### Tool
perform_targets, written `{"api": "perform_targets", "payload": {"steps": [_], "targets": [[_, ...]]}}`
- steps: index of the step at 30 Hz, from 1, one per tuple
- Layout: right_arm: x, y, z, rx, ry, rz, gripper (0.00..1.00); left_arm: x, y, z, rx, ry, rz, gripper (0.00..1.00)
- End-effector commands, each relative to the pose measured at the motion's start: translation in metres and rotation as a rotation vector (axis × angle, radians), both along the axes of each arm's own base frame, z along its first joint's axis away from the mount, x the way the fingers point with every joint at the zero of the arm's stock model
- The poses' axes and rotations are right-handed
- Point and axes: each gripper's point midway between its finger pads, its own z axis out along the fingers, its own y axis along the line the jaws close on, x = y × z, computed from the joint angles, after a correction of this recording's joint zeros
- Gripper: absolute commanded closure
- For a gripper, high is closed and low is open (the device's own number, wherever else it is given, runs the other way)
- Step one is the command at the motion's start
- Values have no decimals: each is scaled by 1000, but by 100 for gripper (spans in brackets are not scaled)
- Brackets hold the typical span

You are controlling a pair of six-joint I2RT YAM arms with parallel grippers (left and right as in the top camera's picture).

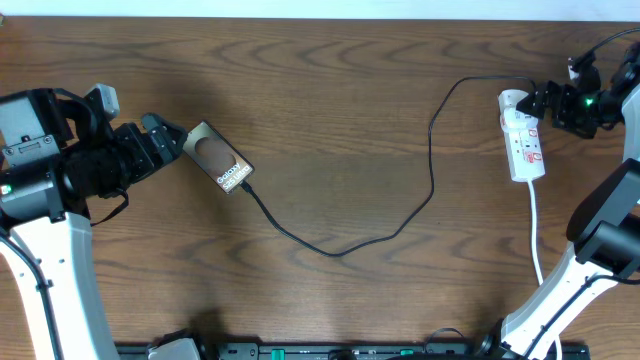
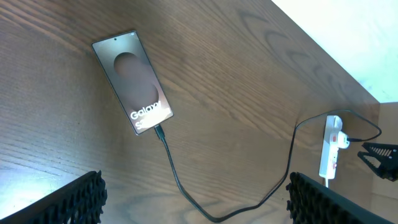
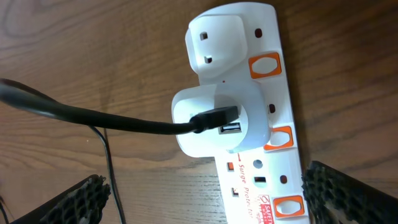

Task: Plug charger to phone and switch on socket
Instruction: 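Press the orange switch beside the plug with the right gripper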

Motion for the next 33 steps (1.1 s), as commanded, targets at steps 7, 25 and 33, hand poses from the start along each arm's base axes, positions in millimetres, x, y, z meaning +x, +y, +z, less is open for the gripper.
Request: {"api": "perform_targets", "payload": {"steps": [7,25,33], "targets": [[-8,8,-14,30,52,-9,1,1,3,1,30,-8,-10,8],[-6,26,-33,37,73,30,1,1,3,1,30,-8,-9,8],[-4,24,-45,31,86,29,1,1,3,1,29,-6,-10,8]]}}
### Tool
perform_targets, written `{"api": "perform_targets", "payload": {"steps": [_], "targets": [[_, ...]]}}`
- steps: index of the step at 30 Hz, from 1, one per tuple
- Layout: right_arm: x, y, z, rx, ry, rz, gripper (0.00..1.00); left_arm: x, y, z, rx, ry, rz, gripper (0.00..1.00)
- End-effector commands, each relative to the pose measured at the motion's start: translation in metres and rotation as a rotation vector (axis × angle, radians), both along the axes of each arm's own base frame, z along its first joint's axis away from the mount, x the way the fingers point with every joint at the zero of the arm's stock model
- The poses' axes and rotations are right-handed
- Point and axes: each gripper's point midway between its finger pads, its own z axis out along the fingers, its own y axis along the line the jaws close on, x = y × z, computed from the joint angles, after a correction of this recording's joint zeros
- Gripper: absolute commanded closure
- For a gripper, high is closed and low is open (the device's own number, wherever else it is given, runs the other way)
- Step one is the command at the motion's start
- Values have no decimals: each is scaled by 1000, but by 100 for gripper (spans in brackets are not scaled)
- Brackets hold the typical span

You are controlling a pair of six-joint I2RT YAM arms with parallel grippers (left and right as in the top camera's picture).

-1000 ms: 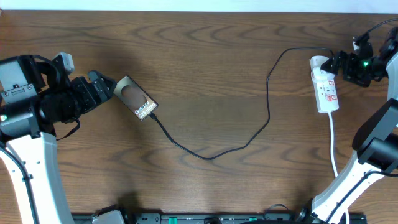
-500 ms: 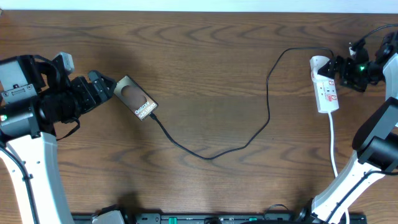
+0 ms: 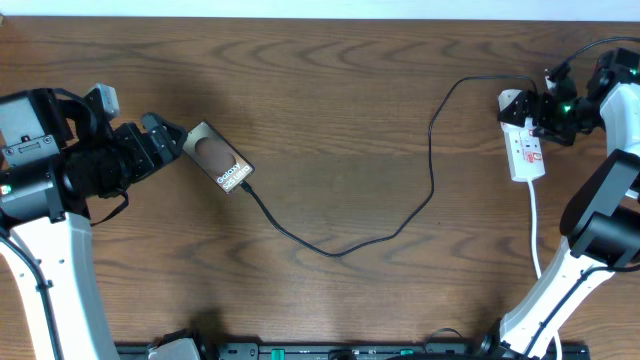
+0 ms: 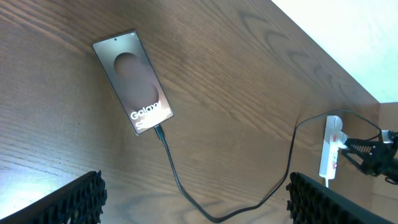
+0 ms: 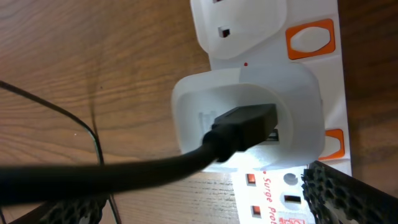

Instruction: Plug charger to phone and switch on socket

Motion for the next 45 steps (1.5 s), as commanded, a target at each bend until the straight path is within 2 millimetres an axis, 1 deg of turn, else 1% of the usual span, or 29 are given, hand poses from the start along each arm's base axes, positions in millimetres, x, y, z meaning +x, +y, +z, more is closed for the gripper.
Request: {"api": "perform_targets", "payload": {"steps": [1,6,15,21,24,34,45], "targets": [[-1,0,-8,3,18,-5,1,1,3,1,29,-7,-10,8],[-5,-10,-14,-60,51,-28,1,1,3,1,29,-6,-10,8],[-1,-10,-13,-56,34,-30,1,0,2,0,27,-1,-10,8],[4,-6,-11,-31,9,-24,1,-1,2,-1,24,6,-10,8],[4,-6,-14,-28,14,-24,1,-2,2,-2,23,11,-10,8],[5,5,-29,4,35,-6,1,-2,2,-2,22,12,-10,8],[9,18,-30,7,40,10,1,-3,4,-3,34,18,-3,7]]}}
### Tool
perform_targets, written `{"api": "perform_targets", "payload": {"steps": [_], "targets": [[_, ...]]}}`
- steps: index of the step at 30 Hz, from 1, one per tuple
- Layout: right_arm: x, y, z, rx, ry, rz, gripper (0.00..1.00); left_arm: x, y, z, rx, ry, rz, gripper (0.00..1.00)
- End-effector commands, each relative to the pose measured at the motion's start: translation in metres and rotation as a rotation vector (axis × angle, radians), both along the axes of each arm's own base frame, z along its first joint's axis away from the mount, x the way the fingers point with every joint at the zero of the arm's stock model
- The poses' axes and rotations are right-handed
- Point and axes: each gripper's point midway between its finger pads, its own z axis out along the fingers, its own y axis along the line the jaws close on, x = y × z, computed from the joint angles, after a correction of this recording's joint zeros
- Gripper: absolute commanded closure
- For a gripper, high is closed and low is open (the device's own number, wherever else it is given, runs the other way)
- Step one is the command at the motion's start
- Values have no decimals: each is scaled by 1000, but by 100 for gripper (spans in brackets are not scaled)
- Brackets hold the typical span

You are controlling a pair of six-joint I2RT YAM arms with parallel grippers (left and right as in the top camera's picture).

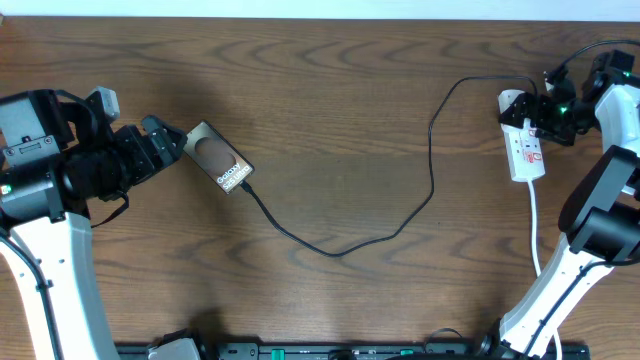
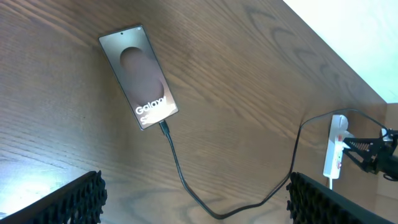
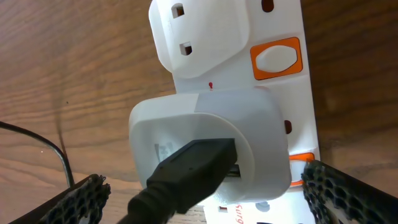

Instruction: Plug charger to phone and switch on socket

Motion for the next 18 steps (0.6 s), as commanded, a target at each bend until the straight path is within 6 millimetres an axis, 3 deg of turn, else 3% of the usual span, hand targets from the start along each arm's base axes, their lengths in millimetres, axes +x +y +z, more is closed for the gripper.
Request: {"api": "perform_targets", "payload": {"steps": [1,18], "targets": [[1,28,-11,71,31,20,1,1,2,1,26,-7,-12,8],[4,49,-3,168,7,46,1,0,2,0,23,-1,-13,8]]}}
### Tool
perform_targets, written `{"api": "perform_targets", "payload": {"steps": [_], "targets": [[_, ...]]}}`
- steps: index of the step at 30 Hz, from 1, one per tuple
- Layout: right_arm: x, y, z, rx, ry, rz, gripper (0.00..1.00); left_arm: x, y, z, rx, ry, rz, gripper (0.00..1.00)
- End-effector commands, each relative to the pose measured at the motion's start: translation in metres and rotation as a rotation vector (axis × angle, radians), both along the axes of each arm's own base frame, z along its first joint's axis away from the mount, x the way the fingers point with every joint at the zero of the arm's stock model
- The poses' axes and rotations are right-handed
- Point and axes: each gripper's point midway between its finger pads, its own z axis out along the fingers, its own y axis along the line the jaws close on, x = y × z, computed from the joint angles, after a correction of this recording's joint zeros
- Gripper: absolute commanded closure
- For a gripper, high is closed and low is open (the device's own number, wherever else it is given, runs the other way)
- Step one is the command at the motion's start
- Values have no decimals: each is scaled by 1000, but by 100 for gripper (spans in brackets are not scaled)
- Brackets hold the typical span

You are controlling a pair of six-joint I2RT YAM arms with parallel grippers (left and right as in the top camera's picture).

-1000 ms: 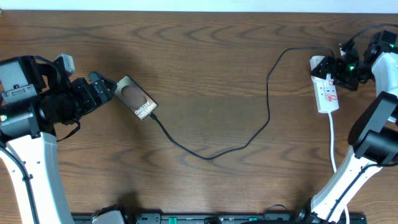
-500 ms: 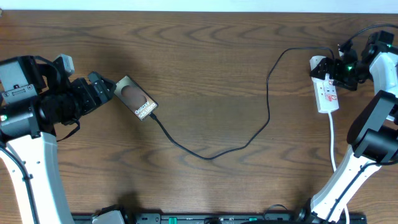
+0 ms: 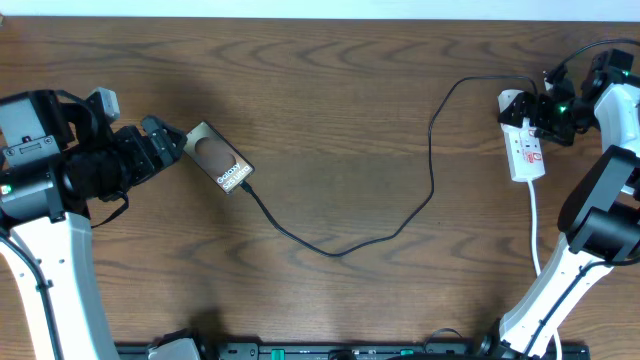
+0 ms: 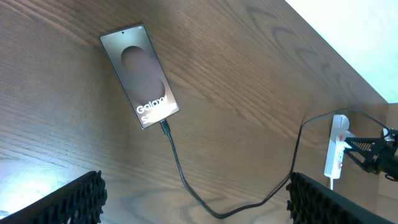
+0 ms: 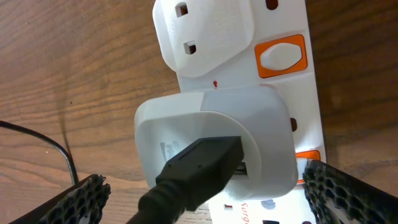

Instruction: Plug charger to phone and switch on socket

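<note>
The phone [image 4: 140,74] lies face up on the wooden table [image 3: 330,90], its screen showing "Galaxy". A black cable [image 4: 186,183] is plugged into its lower end and runs to a white adapter [image 5: 214,143] seated in the white power strip [image 3: 523,140]. The cable's black USB plug [image 5: 199,168] sits in the adapter. Orange switches [image 5: 283,56] line the strip's side. My right gripper [image 5: 205,208] hovers open just over the adapter. My left gripper [image 4: 196,211] is open, back from the phone's upper end, holding nothing.
The cable's slack [image 3: 340,248] loops across the middle of the table. The strip's white lead [image 3: 535,235] runs toward the front edge at the right. A second white plug [image 5: 202,34] sits in the strip's end socket.
Almost nothing differs. My right gripper has shifted very slightly over the adapter. The left arm, phone and cable stay as they were.
At first my right gripper was open a little off the strip's right side, with the cable joined to phone and adapter. Then it stood close over the adapter. By 0.6 s ago the left gripper had drawn slightly back; both remain open.
</note>
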Motion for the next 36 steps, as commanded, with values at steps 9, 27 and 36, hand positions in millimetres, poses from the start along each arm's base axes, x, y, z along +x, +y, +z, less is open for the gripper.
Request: {"api": "perform_targets", "payload": {"steps": [9,27,36], "targets": [[4,46,-3,158,-2,55,1,0,2,1,22,-4,-14,8],[0,50,-6,178,13,55,1,-1,1,0,19,3,-14,8],[-10,62,-24,199,50,56,1,-1,1,0,19,3,-13,8]]}}
